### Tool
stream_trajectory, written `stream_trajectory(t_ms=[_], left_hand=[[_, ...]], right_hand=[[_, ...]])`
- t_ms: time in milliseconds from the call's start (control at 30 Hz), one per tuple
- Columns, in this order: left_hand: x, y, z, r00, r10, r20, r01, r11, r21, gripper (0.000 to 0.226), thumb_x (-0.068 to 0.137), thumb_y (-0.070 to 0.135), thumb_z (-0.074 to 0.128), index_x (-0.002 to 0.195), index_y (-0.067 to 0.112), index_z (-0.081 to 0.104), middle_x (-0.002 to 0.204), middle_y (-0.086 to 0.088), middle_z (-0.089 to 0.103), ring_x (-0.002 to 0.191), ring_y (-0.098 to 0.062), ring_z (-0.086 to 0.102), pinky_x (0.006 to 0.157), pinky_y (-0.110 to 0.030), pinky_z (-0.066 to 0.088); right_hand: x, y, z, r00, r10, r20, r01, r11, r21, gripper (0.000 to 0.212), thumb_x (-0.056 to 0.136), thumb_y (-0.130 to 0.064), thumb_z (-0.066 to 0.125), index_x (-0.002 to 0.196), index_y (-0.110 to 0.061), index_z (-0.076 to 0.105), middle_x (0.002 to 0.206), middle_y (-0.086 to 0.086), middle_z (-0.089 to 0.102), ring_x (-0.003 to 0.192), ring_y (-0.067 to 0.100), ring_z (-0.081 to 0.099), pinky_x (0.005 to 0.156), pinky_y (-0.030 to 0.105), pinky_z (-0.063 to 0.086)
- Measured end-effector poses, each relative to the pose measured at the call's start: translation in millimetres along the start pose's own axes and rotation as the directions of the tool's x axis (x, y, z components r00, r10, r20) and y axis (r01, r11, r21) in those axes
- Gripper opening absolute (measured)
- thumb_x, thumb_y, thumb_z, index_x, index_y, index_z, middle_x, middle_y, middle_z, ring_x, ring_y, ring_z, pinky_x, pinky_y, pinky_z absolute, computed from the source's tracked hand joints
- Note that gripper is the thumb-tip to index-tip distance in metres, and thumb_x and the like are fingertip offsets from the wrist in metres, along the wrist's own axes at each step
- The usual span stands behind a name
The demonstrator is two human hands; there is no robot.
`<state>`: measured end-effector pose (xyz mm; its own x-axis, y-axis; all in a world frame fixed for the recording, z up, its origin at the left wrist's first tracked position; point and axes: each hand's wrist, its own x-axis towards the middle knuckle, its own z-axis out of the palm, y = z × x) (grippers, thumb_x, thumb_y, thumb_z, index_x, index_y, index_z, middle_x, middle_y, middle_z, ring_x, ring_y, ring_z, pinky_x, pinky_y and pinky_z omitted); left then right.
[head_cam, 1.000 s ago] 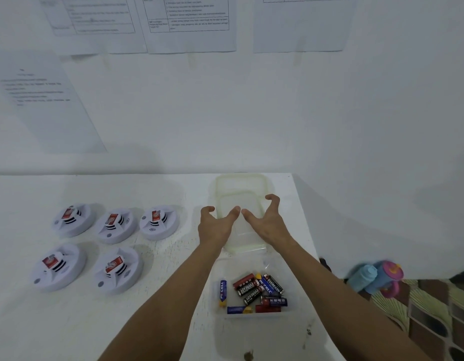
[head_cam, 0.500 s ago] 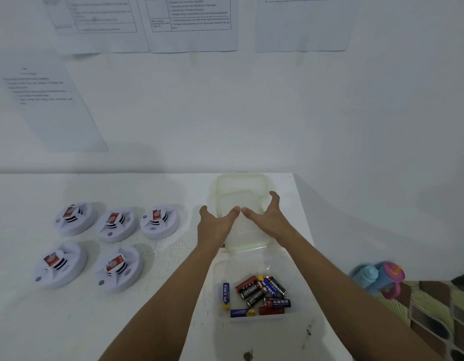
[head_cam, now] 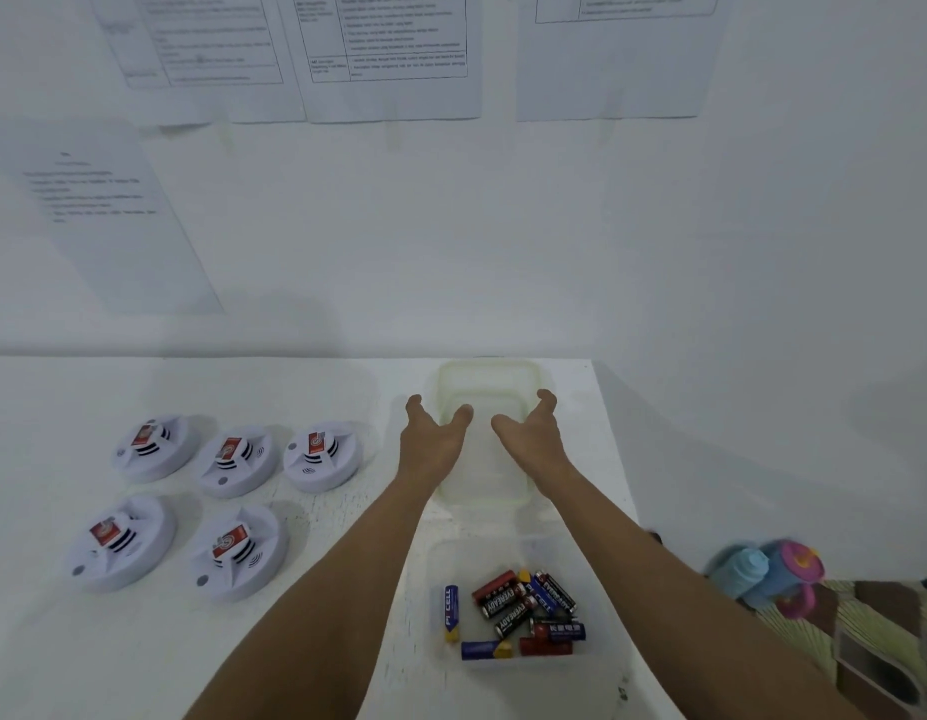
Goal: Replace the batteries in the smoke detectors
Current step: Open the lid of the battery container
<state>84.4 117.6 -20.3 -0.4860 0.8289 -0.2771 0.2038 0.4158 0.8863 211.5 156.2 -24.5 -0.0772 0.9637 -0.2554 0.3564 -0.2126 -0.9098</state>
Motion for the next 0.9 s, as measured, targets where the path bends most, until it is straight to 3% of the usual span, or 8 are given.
stream_trajectory(t_ms=[167,267,400,533,633,700,800,900], left_hand=[[3,-4,1,0.998,-0.002,0.057,0.006,0.997,-0.071,0.084,0.084,0.057,0.063,0.147,0.022,0.019,0.130,-0.009,0.052,0.113,-0.027,0.056,0.084,-0.033,0.044],[3,-5,2,0.999,0.009,0.038,-0.006,0.998,-0.058,0.072,0.083,0.056,0.064,0.136,0.023,0.028,0.119,-0.010,0.058,0.101,-0.025,0.060,0.080,-0.034,0.049],[4,-1,-2,0.987,0.117,-0.108,-0.112,0.992,0.057,0.066,0.078,0.051,0.073,0.122,0.020,0.035,0.105,-0.010,0.060,0.088,-0.022,0.058,0.070,-0.028,0.043],[1,0,-3,0.992,0.099,-0.076,-0.096,0.994,0.049,0.079,0.080,0.051,0.071,0.138,0.017,0.029,0.121,-0.012,0.056,0.101,-0.024,0.055,0.077,-0.029,0.042],[-2,-2,-6,0.998,0.031,-0.060,-0.030,0.999,0.020,0.087,0.082,0.051,0.069,0.145,0.013,0.021,0.134,-0.014,0.050,0.116,-0.029,0.054,0.080,-0.031,0.046],[-5,-5,-7,0.997,-0.046,-0.059,0.043,0.998,-0.047,0.092,0.082,0.049,0.070,0.146,0.010,0.017,0.136,-0.014,0.048,0.113,-0.030,0.055,0.076,-0.035,0.053],[-17,-7,-5,0.987,-0.144,-0.064,0.134,0.980,-0.144,0.086,0.086,0.040,0.069,0.145,0.008,0.016,0.136,-0.013,0.045,0.108,-0.030,0.054,0.063,-0.035,0.054],[-29,-9,0,0.979,-0.205,-0.017,0.198,0.961,-0.194,0.076,0.088,0.038,0.067,0.140,0.010,0.018,0.113,-0.011,0.054,0.078,-0.025,0.064,0.046,-0.030,0.052]], right_hand=[[-1,5,5,0.999,-0.036,0.015,0.036,0.999,-0.009,0.085,0.090,-0.055,0.057,0.149,-0.021,0.007,0.146,0.014,0.038,0.127,0.031,0.048,0.095,0.035,0.045],[-2,6,5,0.998,-0.051,0.022,0.052,0.998,-0.031,0.084,0.089,-0.057,0.058,0.145,-0.019,0.009,0.139,0.016,0.047,0.120,0.030,0.054,0.088,0.031,0.046],[-3,5,6,0.995,-0.089,-0.043,0.085,0.992,-0.090,0.074,0.089,-0.052,0.061,0.136,-0.014,0.017,0.128,0.017,0.053,0.105,0.026,0.058,0.083,0.030,0.046],[-8,3,5,0.985,-0.142,-0.098,0.119,0.972,-0.204,0.086,0.086,-0.057,0.062,0.143,-0.016,0.013,0.139,0.019,0.043,0.121,0.034,0.052,0.096,0.044,0.047],[-10,-2,0,0.950,-0.277,-0.144,0.206,0.904,-0.375,0.095,0.081,-0.060,0.066,0.146,-0.016,0.012,0.134,0.017,0.048,0.124,0.035,0.048,0.091,0.044,0.046],[-8,-10,-10,0.945,-0.315,-0.089,0.263,0.891,-0.369,0.102,0.078,-0.057,0.072,0.149,-0.018,0.011,0.129,0.016,0.053,0.124,0.034,0.048,0.092,0.041,0.046],[-9,-16,-36,0.978,-0.210,0.010,0.208,0.955,-0.211,0.113,0.075,-0.050,0.078,0.153,-0.021,0.001,0.134,0.019,0.053,0.127,0.030,0.050,0.095,0.031,0.040],[-27,-1,-56,0.992,-0.086,0.092,0.103,0.974,-0.202,0.127,0.070,-0.052,0.082,0.152,-0.027,-0.011,0.144,0.017,0.045,0.132,0.028,0.047,0.102,0.035,0.041]])
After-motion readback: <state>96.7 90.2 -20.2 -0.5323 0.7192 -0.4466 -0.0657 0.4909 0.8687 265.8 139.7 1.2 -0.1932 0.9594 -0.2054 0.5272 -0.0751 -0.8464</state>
